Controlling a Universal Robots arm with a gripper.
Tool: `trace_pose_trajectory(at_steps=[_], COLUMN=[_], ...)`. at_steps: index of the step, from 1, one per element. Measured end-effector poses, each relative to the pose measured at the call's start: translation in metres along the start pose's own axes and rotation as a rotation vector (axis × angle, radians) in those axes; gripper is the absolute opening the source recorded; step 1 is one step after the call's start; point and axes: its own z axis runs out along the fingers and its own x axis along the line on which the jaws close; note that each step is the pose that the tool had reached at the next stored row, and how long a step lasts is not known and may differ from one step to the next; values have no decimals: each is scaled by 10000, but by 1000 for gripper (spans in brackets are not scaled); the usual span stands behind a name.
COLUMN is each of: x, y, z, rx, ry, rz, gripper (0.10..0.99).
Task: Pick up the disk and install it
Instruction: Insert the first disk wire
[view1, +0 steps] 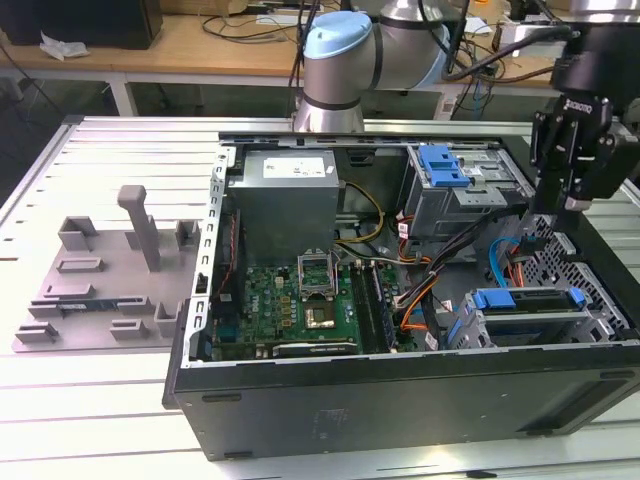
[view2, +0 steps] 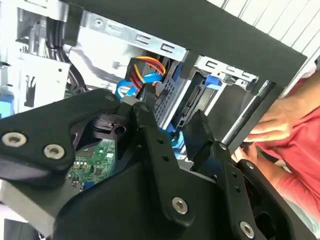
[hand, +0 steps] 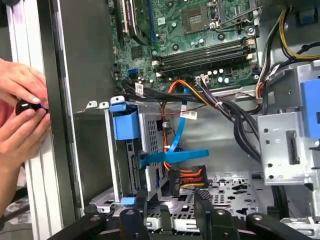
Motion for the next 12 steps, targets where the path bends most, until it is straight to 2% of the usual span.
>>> trace_pose_trajectory(at_steps=[2, 6, 10, 11, 12], x=[-51, -74, -94, -98, -101], y=[41, 63, 75, 77, 78], z=[-6, 38, 89, 101, 108], rx=[15, 35, 43, 44, 45], ry=[143, 307, 378, 388, 396], rz=[2, 4, 5, 6, 6], gripper=[502, 502, 502, 482, 420])
